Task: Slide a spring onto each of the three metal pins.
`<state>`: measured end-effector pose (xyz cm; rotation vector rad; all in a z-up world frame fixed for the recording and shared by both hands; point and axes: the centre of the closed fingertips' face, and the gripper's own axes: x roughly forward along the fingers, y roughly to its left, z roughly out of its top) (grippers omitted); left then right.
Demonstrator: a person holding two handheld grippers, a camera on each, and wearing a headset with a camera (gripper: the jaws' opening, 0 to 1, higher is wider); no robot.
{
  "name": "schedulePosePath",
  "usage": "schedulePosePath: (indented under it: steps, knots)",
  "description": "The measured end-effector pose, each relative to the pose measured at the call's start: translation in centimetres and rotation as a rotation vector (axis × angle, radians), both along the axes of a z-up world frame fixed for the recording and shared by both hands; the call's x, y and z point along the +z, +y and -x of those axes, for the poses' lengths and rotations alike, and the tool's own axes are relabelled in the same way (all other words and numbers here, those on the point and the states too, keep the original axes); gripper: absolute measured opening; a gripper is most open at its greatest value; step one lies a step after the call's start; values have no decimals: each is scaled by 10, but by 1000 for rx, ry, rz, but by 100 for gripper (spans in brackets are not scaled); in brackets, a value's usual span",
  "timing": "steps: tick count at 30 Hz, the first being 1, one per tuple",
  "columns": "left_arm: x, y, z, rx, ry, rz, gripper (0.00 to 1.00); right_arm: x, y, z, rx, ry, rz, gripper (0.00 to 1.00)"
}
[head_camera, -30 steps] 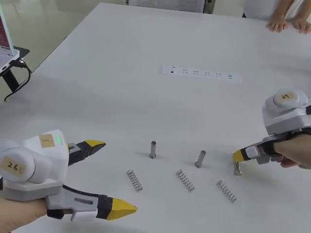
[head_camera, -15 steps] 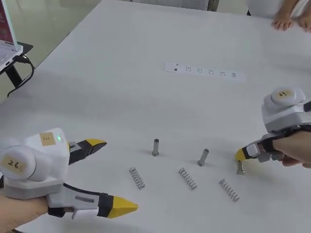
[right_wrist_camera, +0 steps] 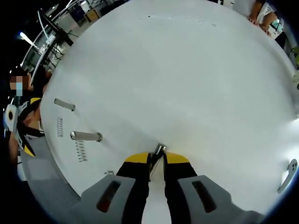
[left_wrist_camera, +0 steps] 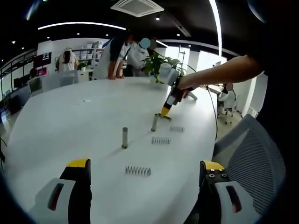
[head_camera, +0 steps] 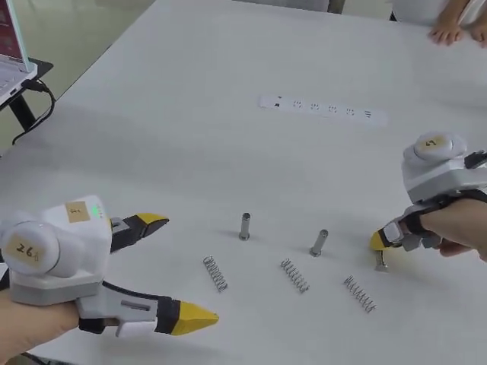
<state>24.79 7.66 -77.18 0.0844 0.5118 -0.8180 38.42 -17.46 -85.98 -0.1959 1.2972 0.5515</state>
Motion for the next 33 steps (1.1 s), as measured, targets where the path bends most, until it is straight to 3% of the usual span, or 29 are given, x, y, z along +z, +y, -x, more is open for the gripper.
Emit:
schedulePosePath:
  steps: [5,13,33]
  knots:
    - [-1,-1,1,-3,1,-5,93,1,0,1,-3,0,8,8]
    - [-2,-2,1,-8,4,-5,93,2,0,7,55,-20,42,6]
    - [-7,-3,4,-30,20,-24,92,7,-2,15,82,-68,-4,5]
